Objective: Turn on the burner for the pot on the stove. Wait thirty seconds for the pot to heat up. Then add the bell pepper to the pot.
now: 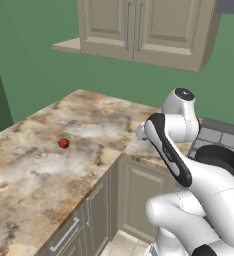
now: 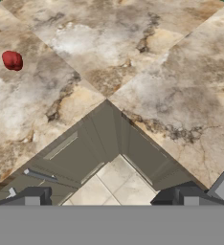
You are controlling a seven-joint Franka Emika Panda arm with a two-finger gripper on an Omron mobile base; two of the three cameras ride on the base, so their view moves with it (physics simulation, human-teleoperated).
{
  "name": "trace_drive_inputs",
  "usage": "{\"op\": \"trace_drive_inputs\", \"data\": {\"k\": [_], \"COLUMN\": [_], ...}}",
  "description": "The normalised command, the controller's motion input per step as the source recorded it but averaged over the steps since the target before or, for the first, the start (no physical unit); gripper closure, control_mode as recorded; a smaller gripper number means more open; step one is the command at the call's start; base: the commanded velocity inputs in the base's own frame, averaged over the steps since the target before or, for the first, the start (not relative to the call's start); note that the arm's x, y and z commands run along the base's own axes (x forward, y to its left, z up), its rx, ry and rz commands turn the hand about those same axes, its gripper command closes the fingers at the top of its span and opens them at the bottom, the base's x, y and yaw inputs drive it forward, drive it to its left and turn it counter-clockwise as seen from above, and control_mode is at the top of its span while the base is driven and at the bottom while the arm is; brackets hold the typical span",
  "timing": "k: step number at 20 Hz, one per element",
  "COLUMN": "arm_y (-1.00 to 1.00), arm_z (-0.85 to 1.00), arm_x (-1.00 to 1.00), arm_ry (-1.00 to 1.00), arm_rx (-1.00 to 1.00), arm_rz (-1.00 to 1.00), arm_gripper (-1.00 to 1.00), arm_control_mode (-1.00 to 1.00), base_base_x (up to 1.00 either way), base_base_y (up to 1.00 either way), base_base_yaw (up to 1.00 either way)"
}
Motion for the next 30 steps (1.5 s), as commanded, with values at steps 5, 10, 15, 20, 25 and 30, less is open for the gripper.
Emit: {"op": "trace_drive_inputs", "data": {"k": [5, 10, 15, 20, 25, 30], "arm_y": [0.0, 0.0, 0.0, 0.0, 0.0, 0.0], "arm_z": [0.0, 0.0, 0.0, 0.0, 0.0, 0.0], "arm_x": [0.0, 0.0, 0.0, 0.0, 0.0, 0.0], "arm_ry": [0.0, 0.0, 0.0, 0.0, 0.0, 0.0], "arm_rx": [0.0, 0.0, 0.0, 0.0, 0.0, 0.0], "arm_rz": [0.0, 0.0, 0.0, 0.0, 0.0, 0.0], "arm_gripper": [-1.0, -1.0, -1.0, -1.0, -1.0, -1.0], "arm_control_mode": [-1.0, -1.0, -1.0, -1.0, -1.0, -1.0], "base_base_x": [0.0, 0.0, 0.0, 0.0, 0.0, 0.0], "base_base_y": [0.0, 0.0, 0.0, 0.0, 0.0, 0.0], "base_base_yaw": [0.0, 0.0, 0.0, 0.0, 0.0, 0.0]}}
